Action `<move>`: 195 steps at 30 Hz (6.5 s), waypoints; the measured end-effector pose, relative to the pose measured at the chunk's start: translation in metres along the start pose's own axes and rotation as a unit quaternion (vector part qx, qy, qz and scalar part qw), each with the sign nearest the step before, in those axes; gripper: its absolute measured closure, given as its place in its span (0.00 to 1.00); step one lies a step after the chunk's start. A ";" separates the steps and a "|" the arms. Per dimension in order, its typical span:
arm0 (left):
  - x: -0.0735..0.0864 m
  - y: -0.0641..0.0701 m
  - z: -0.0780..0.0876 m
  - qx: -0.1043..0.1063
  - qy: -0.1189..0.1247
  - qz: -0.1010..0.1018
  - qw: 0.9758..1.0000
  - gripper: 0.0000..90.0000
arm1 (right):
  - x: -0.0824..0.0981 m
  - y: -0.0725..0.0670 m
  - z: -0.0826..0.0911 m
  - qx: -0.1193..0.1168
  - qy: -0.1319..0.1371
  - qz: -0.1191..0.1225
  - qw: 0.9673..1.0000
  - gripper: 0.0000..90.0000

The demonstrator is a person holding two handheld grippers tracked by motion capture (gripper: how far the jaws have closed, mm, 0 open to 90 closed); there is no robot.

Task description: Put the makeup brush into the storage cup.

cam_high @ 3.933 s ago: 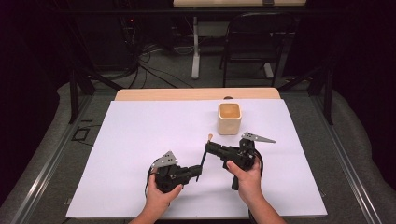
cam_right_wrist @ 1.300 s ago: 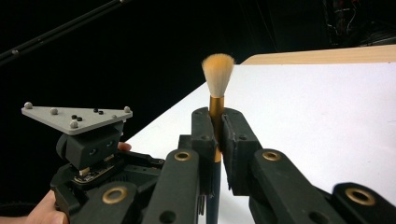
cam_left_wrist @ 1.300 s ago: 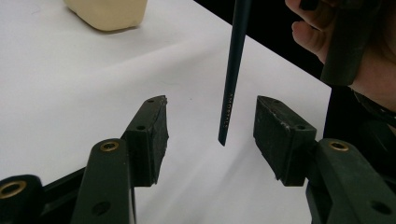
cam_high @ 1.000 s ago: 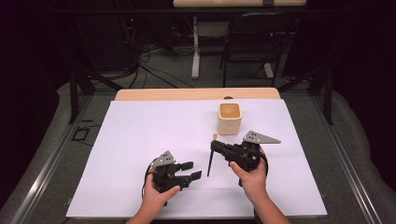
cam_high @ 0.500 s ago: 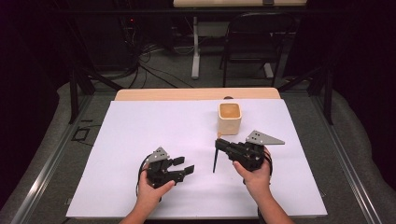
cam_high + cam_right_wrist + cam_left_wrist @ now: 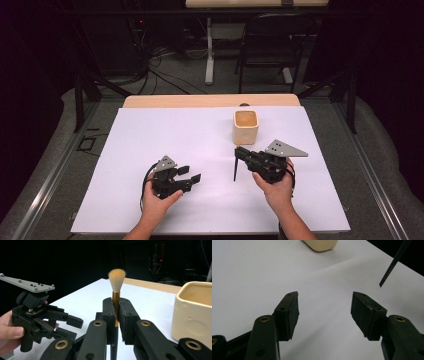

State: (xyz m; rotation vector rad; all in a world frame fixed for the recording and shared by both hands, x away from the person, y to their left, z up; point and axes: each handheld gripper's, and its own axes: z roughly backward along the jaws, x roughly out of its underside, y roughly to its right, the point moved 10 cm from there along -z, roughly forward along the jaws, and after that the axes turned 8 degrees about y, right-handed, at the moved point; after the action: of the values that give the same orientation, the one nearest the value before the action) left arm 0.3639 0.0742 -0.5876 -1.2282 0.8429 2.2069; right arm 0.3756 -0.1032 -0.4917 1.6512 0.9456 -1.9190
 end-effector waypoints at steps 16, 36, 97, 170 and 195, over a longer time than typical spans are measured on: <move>0.000 -0.021 0.007 -0.025 -0.008 0.012 1.000 0.44 | -0.006 0.016 0.009 0.031 0.005 0.030 0.999 0.93; 0.001 -0.029 0.009 -0.044 -0.010 0.012 0.999 0.43 | -0.013 0.039 0.023 0.063 0.015 0.027 0.998 0.93; -0.001 -0.034 0.013 -0.049 -0.003 0.019 0.999 0.43 | -0.073 0.080 0.003 0.083 0.008 0.038 0.996 0.93; -0.003 -0.038 0.015 -0.046 0.001 0.023 0.999 0.42 | -0.138 0.114 -0.060 0.113 -0.004 0.062 0.992 0.93; 0.000 -0.048 0.034 -0.066 0.010 0.036 0.997 0.42 | -0.123 0.126 -0.094 0.116 -0.018 0.073 0.990 0.93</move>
State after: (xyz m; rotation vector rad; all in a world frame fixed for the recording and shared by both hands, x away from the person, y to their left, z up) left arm 0.3758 0.1315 -0.5877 -1.3018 0.7695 2.3436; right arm 0.5529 -0.1315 -0.4035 1.7539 0.5873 -2.0110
